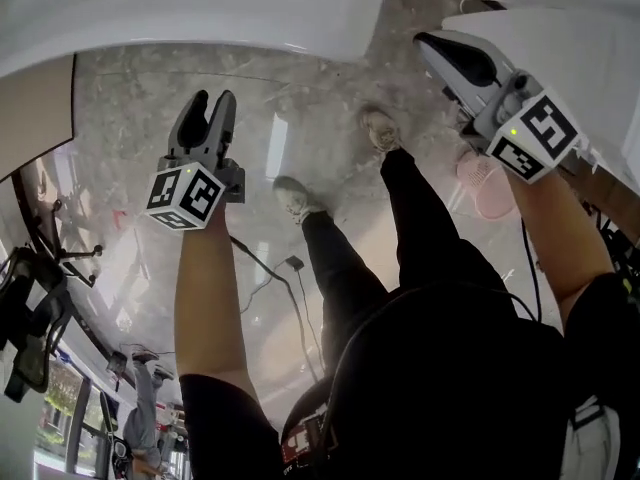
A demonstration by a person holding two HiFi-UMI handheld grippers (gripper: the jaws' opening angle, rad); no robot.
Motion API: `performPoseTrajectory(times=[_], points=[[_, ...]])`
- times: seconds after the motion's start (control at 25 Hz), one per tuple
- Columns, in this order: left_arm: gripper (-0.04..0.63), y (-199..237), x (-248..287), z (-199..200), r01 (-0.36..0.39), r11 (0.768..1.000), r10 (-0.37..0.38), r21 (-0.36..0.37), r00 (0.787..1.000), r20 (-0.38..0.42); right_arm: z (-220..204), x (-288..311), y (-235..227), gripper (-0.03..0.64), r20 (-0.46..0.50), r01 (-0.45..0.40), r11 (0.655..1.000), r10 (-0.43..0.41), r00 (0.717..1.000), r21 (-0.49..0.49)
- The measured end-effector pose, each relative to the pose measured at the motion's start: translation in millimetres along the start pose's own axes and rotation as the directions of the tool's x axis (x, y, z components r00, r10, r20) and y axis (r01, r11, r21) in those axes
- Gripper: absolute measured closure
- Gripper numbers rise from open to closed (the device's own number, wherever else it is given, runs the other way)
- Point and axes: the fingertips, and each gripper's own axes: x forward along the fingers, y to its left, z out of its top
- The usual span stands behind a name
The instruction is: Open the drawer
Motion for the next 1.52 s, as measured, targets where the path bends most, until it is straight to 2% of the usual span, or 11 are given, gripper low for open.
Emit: performPoseTrajectory(times=[0.08,0.28,0.48,0.64,0.84,1.0,1.08,1.16,1.2,1.24,1.52], points=[[0.367,15.1,14.7,-8.8,-0.016,0.999,0.016,-0.029,1.0,-0.007,-16.8,7.5,0.6,0.623,-0.012,-0.026,1.0,0.026,1.0,-0.007],[0.316,44.9,49.3,-4.9,-0.045,0.998,0.044,-0.035,0.999,-0.024,-44.9,10.6,-10.7,0.623,-0.013,-0.05,0.999,0.049,0.999,-0.007],[0.313,60.3,86.5,12.7,-0.06,0.997,0.057,-0.055,0.997,-0.047,-63.3,8.2,-19.8,0.623,-0.011,-0.06,0.998,0.06,0.998,0.01],[0.313,62.8,113.8,25.7,-0.064,0.992,0.062,-0.111,0.998,-0.024,-77.8,2.2,-26.5,0.623,-0.016,-0.044,0.998,0.045,0.999,0.046],[0.316,67.3,123.7,32.0,-0.045,0.992,0.039,-0.115,0.998,-0.052,-65.6,4.8,-18.8,0.623,-0.035,-0.06,0.998,0.06,0.998,0.014],[0.318,72.7,132.4,18.8,-0.052,0.991,0.041,-0.127,0.995,-0.089,-60.4,1.1,-22.4,0.623,-0.065,-0.063,0.998,0.061,0.996,-0.02],[0.352,71.6,137.3,20.2,-0.047,0.992,0.038,-0.117,0.996,-0.075,-52.8,4.5,-27.4,0.623,-0.068,-0.066,0.997,0.063,0.996,-0.042],[0.403,72.1,133.7,23.0,-0.024,0.994,0.016,-0.109,0.997,-0.079,-47.5,9.2,-20.0,0.623,-0.07,-0.055,0.998,0.053,0.996,-0.031],[0.409,73.5,129.9,23.1,-0.016,0.993,0.006,-0.115,0.997,-0.083,-45.9,10.4,-14.6,0.623,-0.079,-0.05,0.998,0.048,0.996,-0.023],[0.46,75.4,127.1,23.1,-0.013,0.992,0.003,-0.122,0.997,-0.08,-44.7,10.9,-11.9,0.623,-0.089,-0.049,0.999,0.047,0.995,-0.022],[0.465,75.7,129.2,25.5,-0.023,0.997,0.019,-0.075,0.998,-0.057,-37.6,12.7,-17.0,0.623,-0.107,-0.049,0.997,0.043,0.993,-0.056]])
